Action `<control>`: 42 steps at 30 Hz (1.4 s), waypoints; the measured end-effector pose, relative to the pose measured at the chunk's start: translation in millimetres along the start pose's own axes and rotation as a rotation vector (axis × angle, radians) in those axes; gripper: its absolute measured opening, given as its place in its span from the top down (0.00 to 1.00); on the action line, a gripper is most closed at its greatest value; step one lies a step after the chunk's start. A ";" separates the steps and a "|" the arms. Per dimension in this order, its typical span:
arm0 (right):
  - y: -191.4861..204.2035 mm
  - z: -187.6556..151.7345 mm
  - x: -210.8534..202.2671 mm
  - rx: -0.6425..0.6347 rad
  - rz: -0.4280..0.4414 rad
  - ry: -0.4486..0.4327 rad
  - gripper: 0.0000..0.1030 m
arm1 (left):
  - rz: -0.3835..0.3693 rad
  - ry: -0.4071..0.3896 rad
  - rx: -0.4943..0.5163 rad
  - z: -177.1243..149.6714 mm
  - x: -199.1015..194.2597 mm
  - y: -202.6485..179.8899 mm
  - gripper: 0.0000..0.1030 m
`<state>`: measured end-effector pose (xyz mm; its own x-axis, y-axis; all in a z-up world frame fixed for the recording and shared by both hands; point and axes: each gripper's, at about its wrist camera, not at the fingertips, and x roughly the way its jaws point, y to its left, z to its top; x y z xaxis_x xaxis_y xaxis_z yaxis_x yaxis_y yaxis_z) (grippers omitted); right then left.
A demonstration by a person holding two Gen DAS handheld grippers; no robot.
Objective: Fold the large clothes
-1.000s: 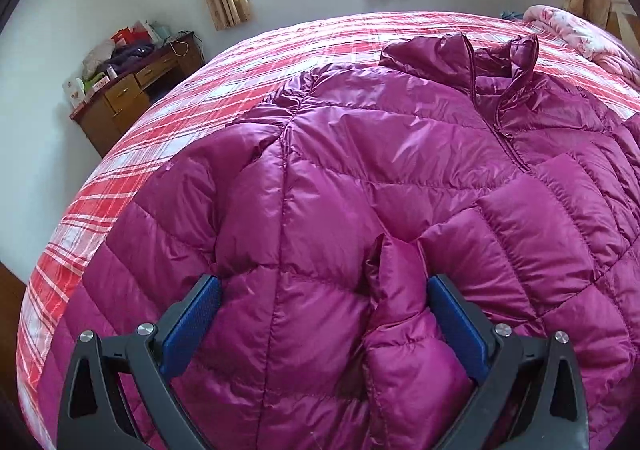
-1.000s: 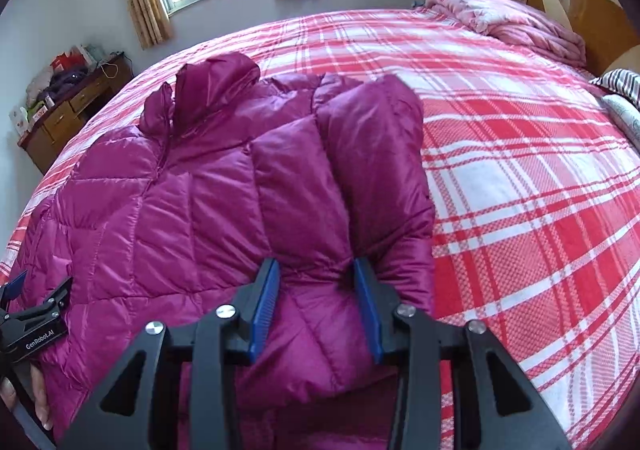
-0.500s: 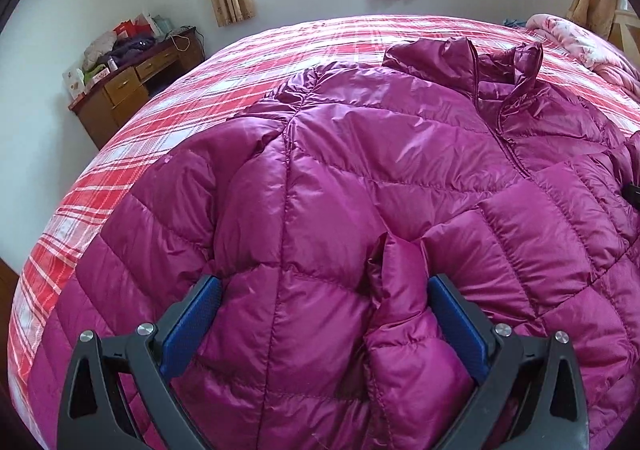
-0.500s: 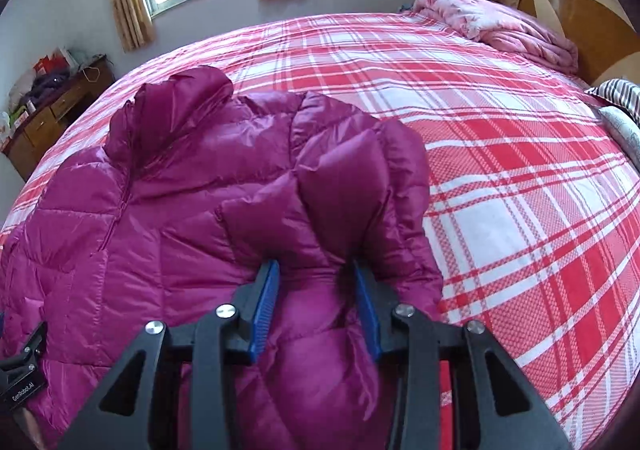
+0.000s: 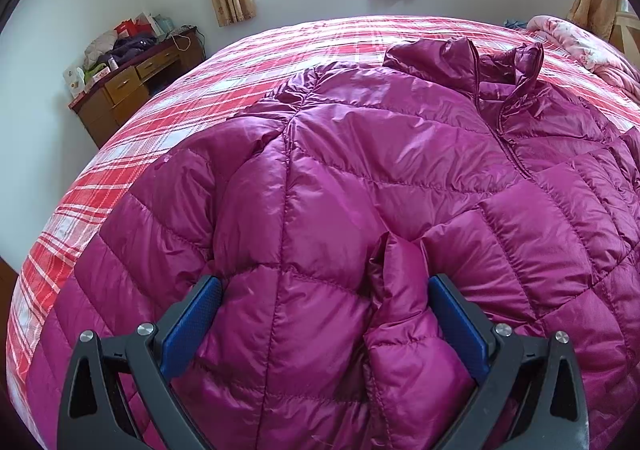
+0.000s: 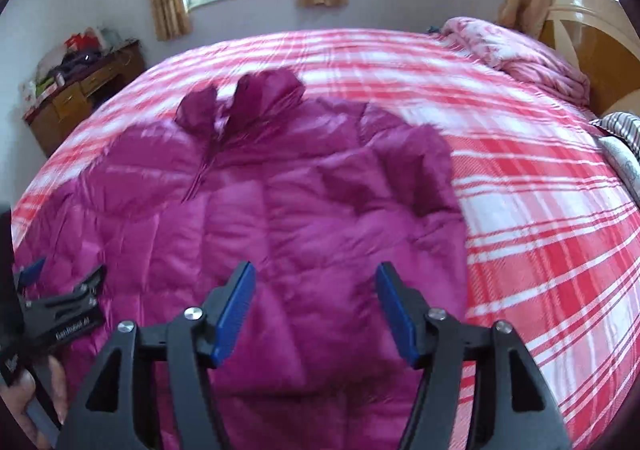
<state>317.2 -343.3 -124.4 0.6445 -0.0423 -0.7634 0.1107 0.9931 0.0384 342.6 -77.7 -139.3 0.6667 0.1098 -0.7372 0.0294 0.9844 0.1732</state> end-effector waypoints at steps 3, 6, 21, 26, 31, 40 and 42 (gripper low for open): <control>4.8 -7.7 18.5 -0.019 -0.038 0.019 0.36 | -0.006 0.001 -0.005 -0.4 -0.1 0.4 0.01; 9.3 -6.9 22.2 -0.043 -0.067 0.023 0.35 | -0.006 0.001 -0.005 0.1 0.1 0.2 0.01; 10.0 -12.7 18.9 -0.046 -0.078 -0.012 0.34 | 0.125 -0.075 -0.043 -28.6 -69.0 154.5 0.01; 11.4 -13.1 18.3 -0.052 -0.080 -0.013 0.33 | 0.084 0.057 -0.195 -82.9 -74.9 232.2 0.01; 14.4 -13.0 16.3 -0.074 -0.098 -0.008 0.31 | -0.002 0.075 -0.250 -104.3 -65.8 239.2 0.07; 34.9 -43.7 -46.4 -0.167 -0.038 -0.098 0.30 | 0.023 -0.042 -0.171 -88.7 -83.5 247.8 0.85; 40.9 -53.0 -54.3 -0.218 -0.056 -0.113 0.30 | 0.073 -0.104 -0.160 -74.7 -94.8 257.1 0.86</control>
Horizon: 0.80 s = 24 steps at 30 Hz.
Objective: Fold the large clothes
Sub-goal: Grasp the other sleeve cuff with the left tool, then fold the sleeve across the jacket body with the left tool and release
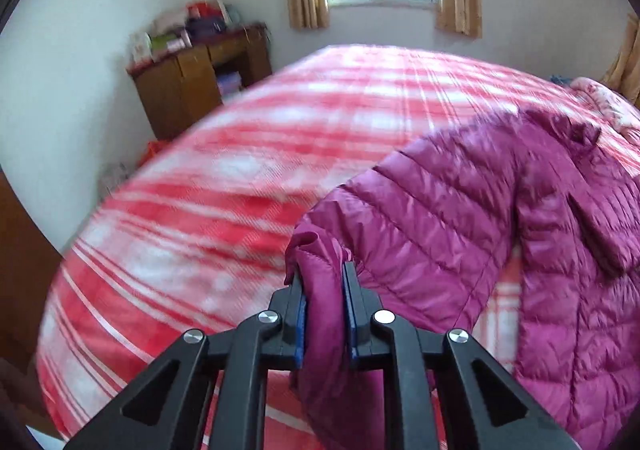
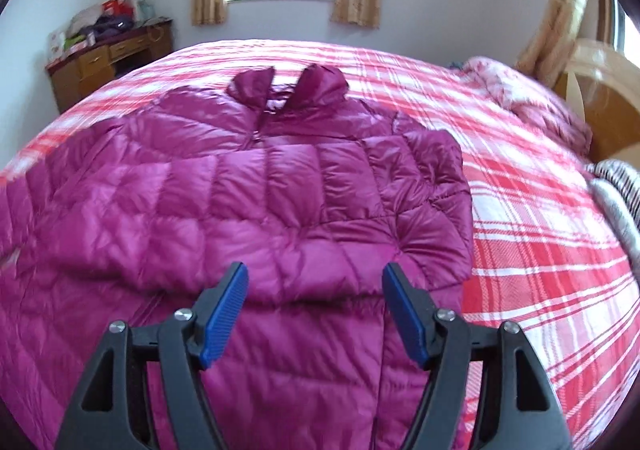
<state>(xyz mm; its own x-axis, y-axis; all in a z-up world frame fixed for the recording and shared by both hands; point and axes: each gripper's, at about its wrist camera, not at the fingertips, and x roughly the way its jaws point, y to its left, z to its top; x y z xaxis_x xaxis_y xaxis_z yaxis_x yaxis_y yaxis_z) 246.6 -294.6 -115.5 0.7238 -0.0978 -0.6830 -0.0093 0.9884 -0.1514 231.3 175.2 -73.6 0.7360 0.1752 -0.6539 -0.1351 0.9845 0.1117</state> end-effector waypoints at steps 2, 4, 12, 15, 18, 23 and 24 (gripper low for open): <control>4.1 -7.3 -5.0 -0.041 -0.019 -0.005 0.30 | 0.023 -0.047 0.003 17.7 -8.8 6.6 0.87; 2.8 -11.7 -7.2 -0.049 -0.029 -0.010 0.30 | 0.041 -0.093 0.027 35.8 -19.1 7.9 0.87; -21.1 -17.5 -11.6 0.024 -0.069 -0.009 0.30 | 0.083 -0.303 0.254 86.0 -74.8 -62.9 0.88; -30.6 -19.1 -12.9 0.050 -0.084 -0.010 0.30 | 0.021 -0.328 0.312 95.9 -87.9 -103.1 0.88; -39.9 -24.4 -11.0 0.084 -0.080 -0.011 0.30 | -0.061 -0.334 0.352 99.8 -96.6 -148.0 0.88; -54.0 -41.0 -6.2 0.158 -0.022 -0.006 0.30 | -0.152 -0.339 0.451 94.5 -95.9 -231.2 0.88; -57.3 -43.2 -6.8 0.179 -0.012 -0.008 0.30 | -0.169 -0.336 0.476 90.9 -93.8 -249.7 0.88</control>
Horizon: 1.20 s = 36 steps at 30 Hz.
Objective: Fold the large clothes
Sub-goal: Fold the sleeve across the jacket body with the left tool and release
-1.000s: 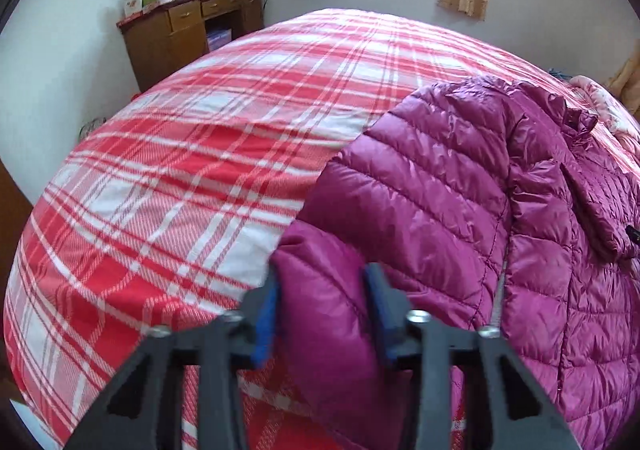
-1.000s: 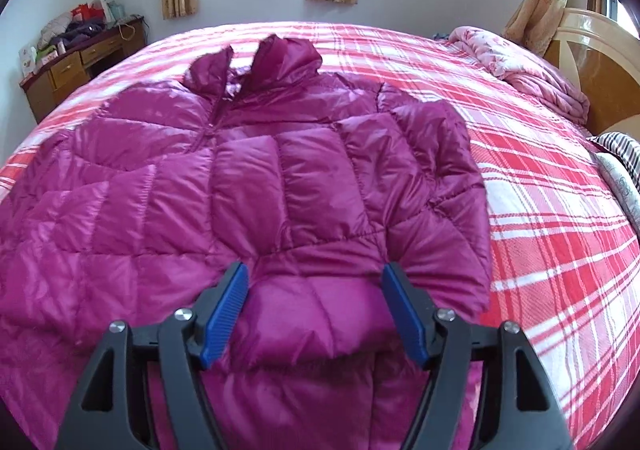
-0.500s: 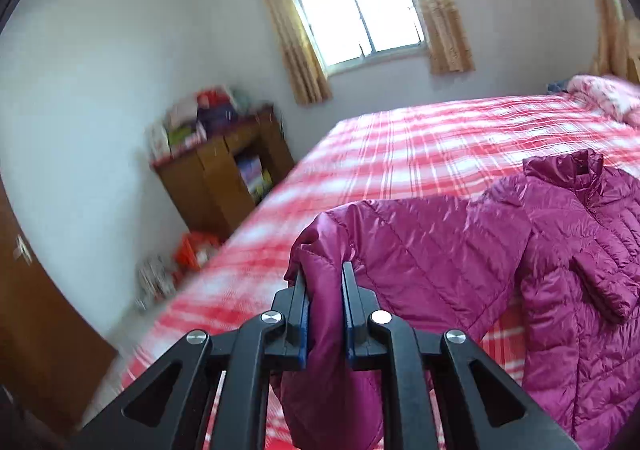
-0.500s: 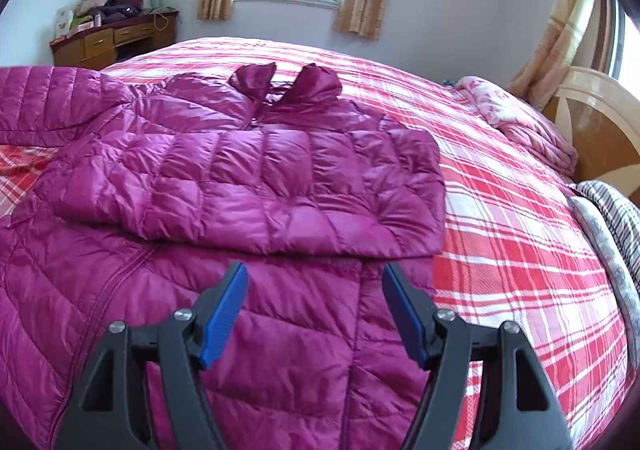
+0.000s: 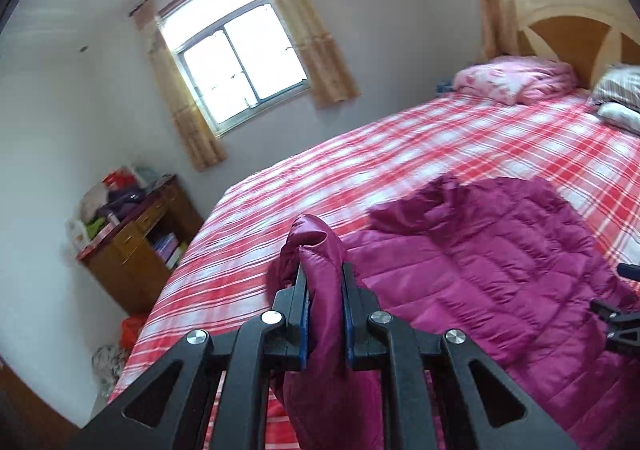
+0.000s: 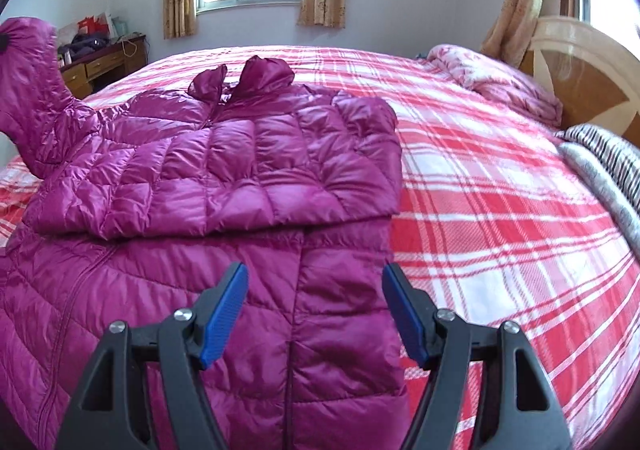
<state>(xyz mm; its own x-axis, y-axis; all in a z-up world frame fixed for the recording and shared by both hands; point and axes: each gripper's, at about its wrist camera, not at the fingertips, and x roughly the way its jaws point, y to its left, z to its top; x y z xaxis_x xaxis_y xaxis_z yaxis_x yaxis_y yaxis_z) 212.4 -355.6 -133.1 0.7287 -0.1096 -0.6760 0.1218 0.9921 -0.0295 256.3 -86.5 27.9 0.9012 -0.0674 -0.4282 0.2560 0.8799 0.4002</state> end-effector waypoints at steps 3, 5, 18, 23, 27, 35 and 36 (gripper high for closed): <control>-11.5 -3.2 1.5 0.063 0.026 0.009 0.29 | -0.050 0.006 0.046 7.2 14.0 -41.6 0.88; -17.5 -4.8 5.1 0.102 0.039 0.026 0.29 | -0.074 0.014 0.064 8.9 19.9 -61.2 0.88; -21.2 -6.8 10.7 0.126 0.053 0.045 0.28 | -0.226 0.067 0.081 0.1 46.5 -141.7 0.87; -21.3 -7.1 10.4 0.128 0.042 0.040 0.28 | -0.265 0.055 0.053 2.3 42.5 -143.6 0.67; -21.4 -7.4 10.5 0.124 0.036 0.043 0.28 | -0.231 -0.027 0.004 2.9 31.1 -129.3 0.15; -24.3 -1.4 2.3 0.132 0.042 0.028 0.28 | -0.143 0.002 -0.011 -13.2 56.9 -89.7 0.15; -22.0 2.6 -3.3 0.127 0.019 0.014 0.28 | -0.123 0.016 -0.015 -17.5 64.2 -82.4 0.15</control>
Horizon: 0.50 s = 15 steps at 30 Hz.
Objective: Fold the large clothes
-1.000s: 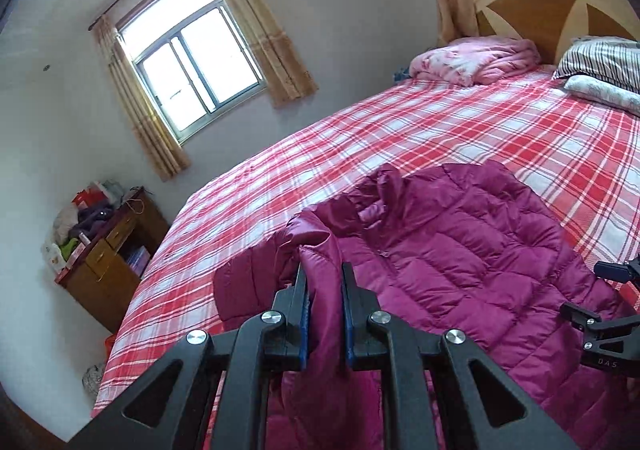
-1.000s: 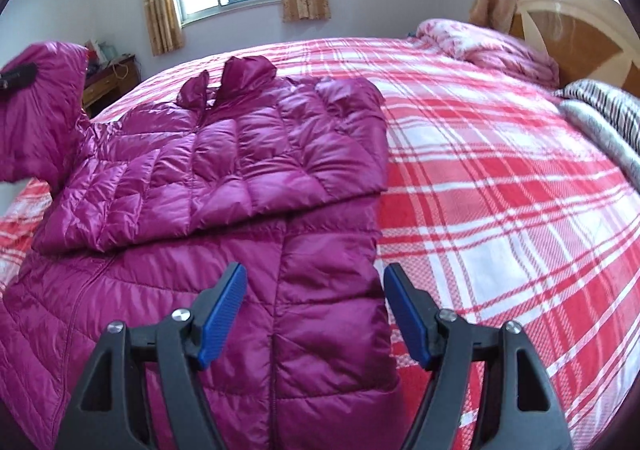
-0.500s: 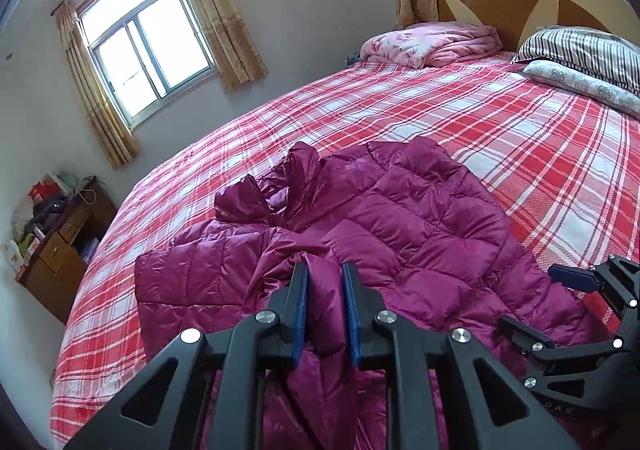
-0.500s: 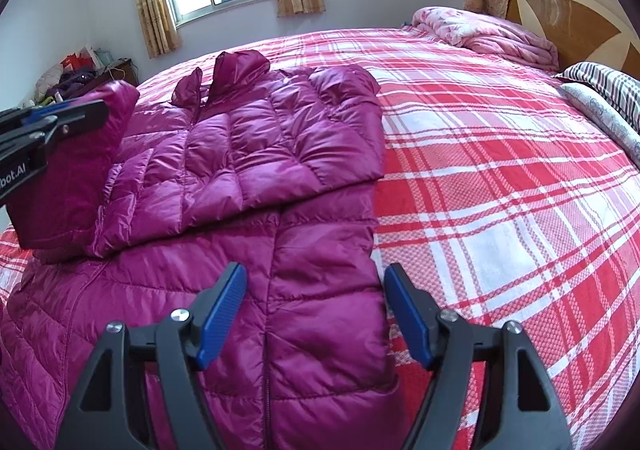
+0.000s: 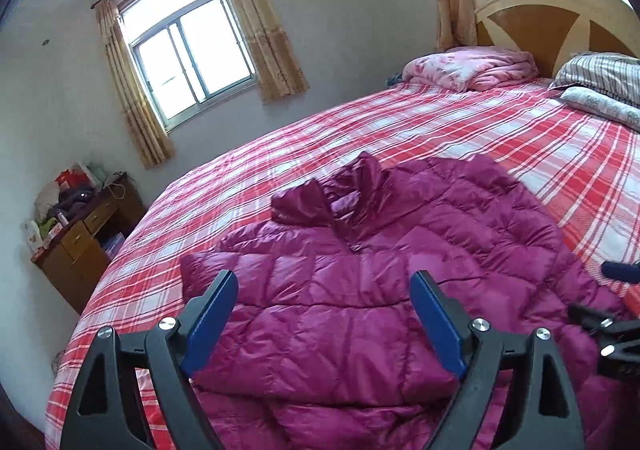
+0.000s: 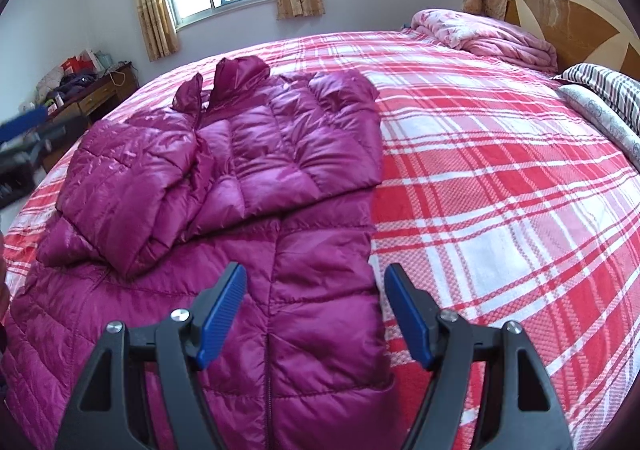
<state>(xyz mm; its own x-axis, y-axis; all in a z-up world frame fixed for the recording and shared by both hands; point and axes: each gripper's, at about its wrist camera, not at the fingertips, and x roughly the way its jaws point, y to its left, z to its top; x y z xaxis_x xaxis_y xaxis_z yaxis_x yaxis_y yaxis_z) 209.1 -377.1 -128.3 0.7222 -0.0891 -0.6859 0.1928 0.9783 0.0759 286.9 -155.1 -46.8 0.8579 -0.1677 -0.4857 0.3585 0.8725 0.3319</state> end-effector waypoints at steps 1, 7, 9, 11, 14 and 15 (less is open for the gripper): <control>5.7 5.7 -6.7 -0.009 0.003 -0.017 0.28 | 0.022 0.018 -0.010 -4.2 8.9 10.8 0.15; 72.3 51.8 -13.5 -0.083 0.174 -0.043 0.32 | 0.089 0.132 -0.127 -11.9 63.7 67.5 0.15; 94.5 63.9 1.3 -0.118 0.193 -0.034 0.42 | 0.093 0.166 -0.171 -12.7 79.4 80.3 0.15; 106.0 70.4 24.5 -0.106 0.204 0.010 0.51 | 0.084 0.214 -0.215 -16.0 98.2 91.3 0.15; 112.3 68.4 55.3 -0.102 0.170 0.052 0.53 | 0.064 0.293 -0.285 -26.1 127.1 104.7 0.15; 111.3 66.7 62.0 -0.103 0.158 0.063 0.53 | 0.059 0.312 -0.301 -29.8 133.4 106.3 0.15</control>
<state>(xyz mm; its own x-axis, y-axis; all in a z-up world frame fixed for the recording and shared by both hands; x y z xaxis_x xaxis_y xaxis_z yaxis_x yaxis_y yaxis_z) 319.7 -286.3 -114.1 0.6948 0.0759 -0.7152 0.0092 0.9934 0.1143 428.5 -71.0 -100.4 0.7045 -0.0075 -0.7097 0.1492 0.9791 0.1378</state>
